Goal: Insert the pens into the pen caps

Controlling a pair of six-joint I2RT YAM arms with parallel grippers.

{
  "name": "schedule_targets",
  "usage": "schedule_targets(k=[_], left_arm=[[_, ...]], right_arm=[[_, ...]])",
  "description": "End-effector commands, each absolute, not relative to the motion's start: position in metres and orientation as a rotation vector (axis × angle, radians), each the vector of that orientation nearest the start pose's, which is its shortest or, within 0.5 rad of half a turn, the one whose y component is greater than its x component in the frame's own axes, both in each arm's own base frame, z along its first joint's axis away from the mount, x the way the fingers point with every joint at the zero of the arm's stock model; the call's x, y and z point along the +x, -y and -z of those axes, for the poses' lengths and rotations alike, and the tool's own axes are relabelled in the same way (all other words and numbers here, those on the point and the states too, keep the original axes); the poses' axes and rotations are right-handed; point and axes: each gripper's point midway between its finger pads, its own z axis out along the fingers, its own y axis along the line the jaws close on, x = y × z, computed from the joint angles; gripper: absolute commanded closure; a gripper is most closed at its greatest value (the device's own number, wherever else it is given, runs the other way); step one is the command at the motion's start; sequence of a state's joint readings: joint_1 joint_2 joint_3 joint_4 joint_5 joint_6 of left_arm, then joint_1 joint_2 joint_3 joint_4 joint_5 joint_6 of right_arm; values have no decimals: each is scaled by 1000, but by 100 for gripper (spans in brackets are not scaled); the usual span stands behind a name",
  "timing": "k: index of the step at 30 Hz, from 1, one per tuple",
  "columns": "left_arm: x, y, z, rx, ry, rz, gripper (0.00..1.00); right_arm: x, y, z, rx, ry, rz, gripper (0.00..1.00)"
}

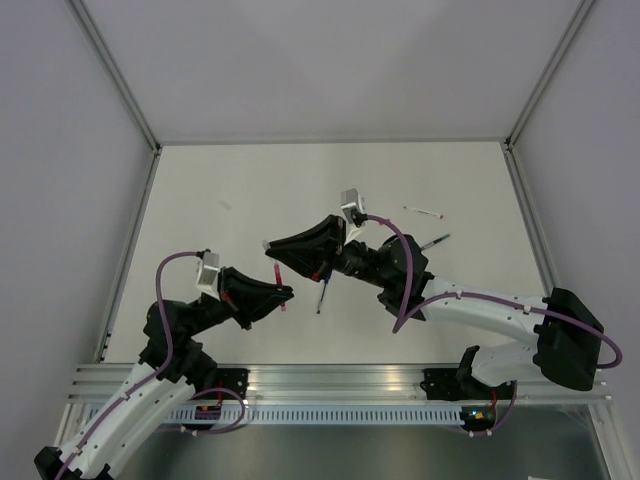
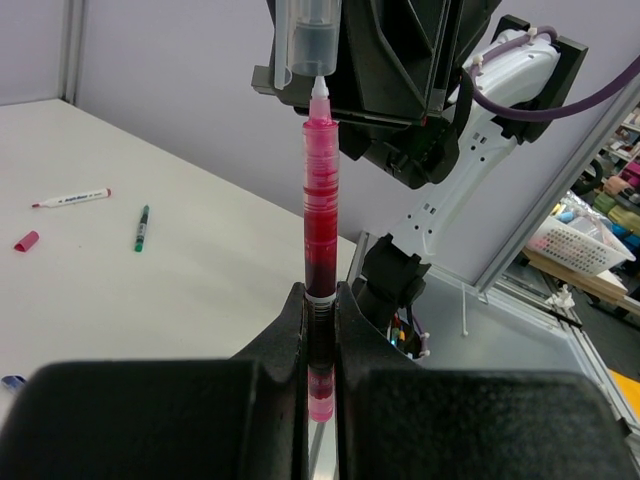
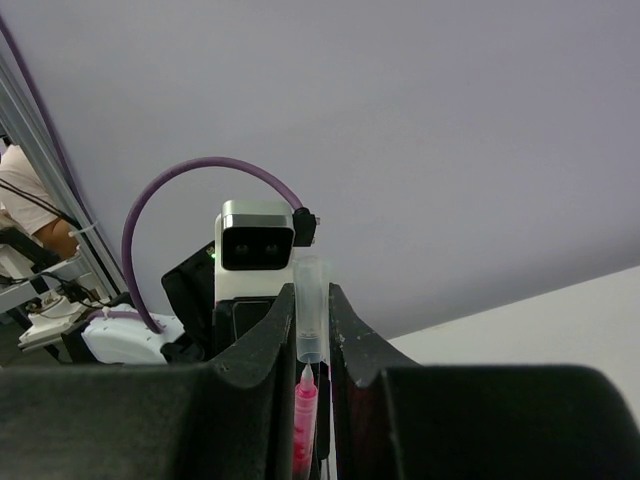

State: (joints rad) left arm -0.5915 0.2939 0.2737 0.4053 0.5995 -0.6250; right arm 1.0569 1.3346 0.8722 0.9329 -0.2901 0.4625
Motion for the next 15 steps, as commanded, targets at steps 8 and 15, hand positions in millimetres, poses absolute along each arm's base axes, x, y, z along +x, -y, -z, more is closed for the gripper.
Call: schedule_targets(k=[8, 15], left_arm=[[117, 212, -302, 519, -1229, 1336, 98], [117, 210, -303, 505, -1226, 1327, 98]], right_arm=[[140, -404, -393, -618, -1013, -1587, 100], [135, -403, -388, -594, -995, -1647, 100]])
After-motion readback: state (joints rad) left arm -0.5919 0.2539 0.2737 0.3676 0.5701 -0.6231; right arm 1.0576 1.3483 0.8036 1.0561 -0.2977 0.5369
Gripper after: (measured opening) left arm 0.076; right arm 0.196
